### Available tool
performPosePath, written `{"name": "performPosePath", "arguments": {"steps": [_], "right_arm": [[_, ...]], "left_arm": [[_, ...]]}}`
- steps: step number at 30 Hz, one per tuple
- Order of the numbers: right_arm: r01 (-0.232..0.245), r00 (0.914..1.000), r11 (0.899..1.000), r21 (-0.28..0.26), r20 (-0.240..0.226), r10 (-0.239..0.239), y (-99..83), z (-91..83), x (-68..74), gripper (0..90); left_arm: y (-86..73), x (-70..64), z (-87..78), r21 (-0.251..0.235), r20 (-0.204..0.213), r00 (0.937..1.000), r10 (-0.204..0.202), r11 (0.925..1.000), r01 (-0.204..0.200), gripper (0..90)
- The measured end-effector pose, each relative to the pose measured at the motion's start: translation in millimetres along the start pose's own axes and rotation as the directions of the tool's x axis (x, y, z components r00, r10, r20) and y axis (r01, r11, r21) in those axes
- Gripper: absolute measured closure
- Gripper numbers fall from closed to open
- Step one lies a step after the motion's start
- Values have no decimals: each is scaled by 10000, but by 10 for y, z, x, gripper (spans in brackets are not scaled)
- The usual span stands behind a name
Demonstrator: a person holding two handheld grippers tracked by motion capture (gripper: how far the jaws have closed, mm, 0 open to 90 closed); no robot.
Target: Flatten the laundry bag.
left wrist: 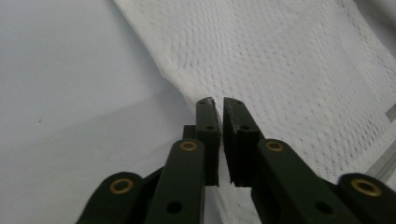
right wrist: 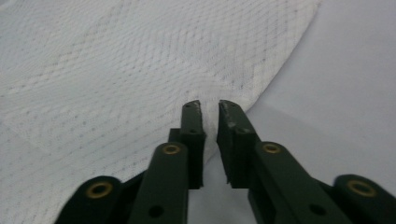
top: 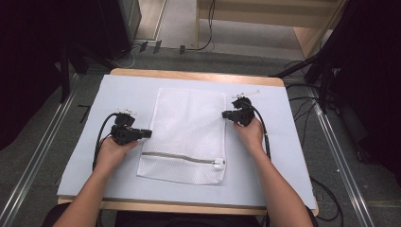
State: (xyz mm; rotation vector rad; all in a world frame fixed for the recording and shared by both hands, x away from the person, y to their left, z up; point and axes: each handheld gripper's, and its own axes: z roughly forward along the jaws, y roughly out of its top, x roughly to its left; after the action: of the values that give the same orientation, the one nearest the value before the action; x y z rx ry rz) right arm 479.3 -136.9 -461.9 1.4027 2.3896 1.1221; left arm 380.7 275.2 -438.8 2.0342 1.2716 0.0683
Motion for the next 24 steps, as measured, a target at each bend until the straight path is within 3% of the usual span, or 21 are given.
{"name": "performPosePath", "arguments": {"steps": [2, 9, 15, 24], "right_arm": [[-99, 9999, 9998, -158, -98, 97, 4, -36, -6, 729], [61, 9995, 9996, -290, -297, -70, -18, -211, 66, 705], [53, 9985, 9991, -428, -542, -76, -105, -351, 166, 662], [481, 9934, 9969, -624, -1014, -542, -303, -501, 368, 646]], "left_arm": [[10, 15, -30, -92, 65, 10000, -44, 9999, 45, 763], [97, 8, -88, -264, 286, 9996, 9, 9997, -1, 663], [161, -99, -67, -165, 325, 9987, 391, 9991, -386, 584], [295, -282, 46, -140, 607, 9943, 879, 9961, -873, 532]]}}
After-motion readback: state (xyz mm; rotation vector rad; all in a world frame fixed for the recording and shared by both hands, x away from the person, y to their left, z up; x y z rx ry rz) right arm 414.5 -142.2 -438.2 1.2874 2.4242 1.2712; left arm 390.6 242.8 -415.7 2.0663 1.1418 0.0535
